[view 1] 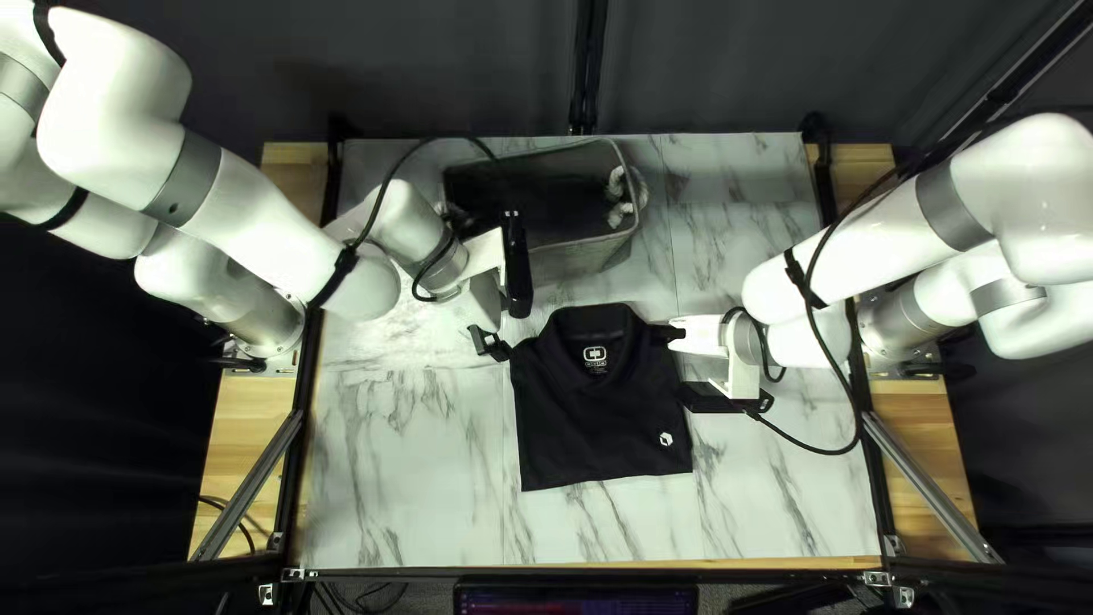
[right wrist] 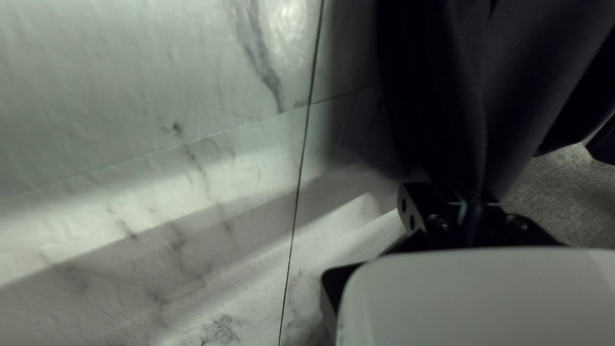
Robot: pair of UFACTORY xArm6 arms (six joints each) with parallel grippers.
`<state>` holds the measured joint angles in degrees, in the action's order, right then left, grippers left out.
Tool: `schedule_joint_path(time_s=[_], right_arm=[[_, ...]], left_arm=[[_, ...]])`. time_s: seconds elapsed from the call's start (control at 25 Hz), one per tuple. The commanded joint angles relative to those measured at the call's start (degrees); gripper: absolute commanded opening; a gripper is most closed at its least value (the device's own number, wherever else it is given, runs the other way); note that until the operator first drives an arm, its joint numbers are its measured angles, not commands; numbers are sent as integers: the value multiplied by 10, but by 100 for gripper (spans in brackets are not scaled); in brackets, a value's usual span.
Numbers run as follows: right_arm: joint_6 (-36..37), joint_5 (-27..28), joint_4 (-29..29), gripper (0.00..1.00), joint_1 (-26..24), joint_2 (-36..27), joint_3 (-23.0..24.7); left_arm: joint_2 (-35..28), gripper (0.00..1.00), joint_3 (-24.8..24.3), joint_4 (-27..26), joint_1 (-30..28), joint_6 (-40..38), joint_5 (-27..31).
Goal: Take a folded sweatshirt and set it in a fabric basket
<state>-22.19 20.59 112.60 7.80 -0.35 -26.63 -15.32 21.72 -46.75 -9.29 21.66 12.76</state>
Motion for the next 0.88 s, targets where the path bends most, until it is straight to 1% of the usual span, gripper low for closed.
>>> schedule_joint_path(time_s=[0.04, 0.12, 0.32, 0.36, 0.48, 0.56, 0.6, 0.72, 0.8, 0.88], right_arm=[[-10, 9, 5, 0, 7, -4, 6], [-13, 12, 6, 0, 9, -4, 7], [-15, 17, 5, 0, 13, 2, 4], [-16, 17, 6, 0, 13, 5, 3], [-16, 16, 8, 0, 12, 7, 0], [-13, 16, 5, 0, 12, 4, 2], [-13, 17, 5, 0, 12, 3, 3], [-12, 18, 3, 0, 14, 5, 2], [-10, 18, 1, 0, 15, 5, 2], [-9, 18, -1, 0, 15, 4, 3]], left_arm=[[23, 100, -2, -28, -18, 9, -29], [39, 100, 4, -54, -22, 31, -37], [50, 100, 0, -86, -40, 45, -59], [51, 100, -1, -82, -42, 39, -62], [50, 100, -3, -48, -44, 1, -67], [60, 100, 1, -46, -48, -7, -73], [67, 100, 4, -52, -51, -4, -76], [99, 100, 22, -100, -59, 31, -88], [110, 100, 27, -98, -61, 26, -93], [126, 100, 36, -115, -63, 36, -98]])
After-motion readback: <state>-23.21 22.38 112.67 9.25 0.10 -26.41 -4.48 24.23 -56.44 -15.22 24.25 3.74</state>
